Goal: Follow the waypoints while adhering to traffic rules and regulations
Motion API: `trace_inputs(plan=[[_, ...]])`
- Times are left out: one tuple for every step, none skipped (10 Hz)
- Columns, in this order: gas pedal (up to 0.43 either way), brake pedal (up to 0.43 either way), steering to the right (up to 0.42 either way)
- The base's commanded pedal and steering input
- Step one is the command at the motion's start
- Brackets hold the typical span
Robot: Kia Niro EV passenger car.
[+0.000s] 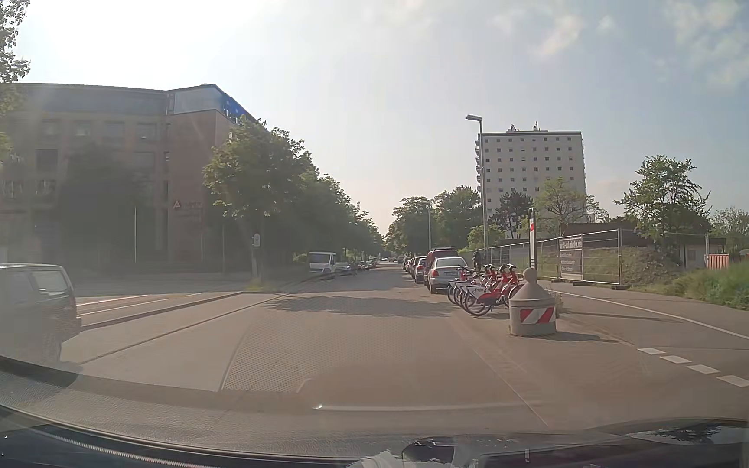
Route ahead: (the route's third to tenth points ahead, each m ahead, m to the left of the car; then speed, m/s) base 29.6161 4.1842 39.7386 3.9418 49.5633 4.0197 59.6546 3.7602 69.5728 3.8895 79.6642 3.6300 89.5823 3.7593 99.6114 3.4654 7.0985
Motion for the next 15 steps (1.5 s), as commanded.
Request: trace_inputs(plan=[[0.059,0.000,0.002],[0.059,0.000,0.002],[0.059,0.000,0.002],[0.059,0.000,0.002],[0.059,0.000,0.001],[0.059,0.000,-0.001],[0.059,0.000,-0.003],[0.059,0.000,-0.003],[0.059,0.000,-0.003],[0.059,0.000,-0.004],[0.059,0.000,-0.004],[0.059,0.000,-0.004],[0.059,0.000,-0.004],[0.059,0.000,-0.005],[0.059,0.000,-0.005]])
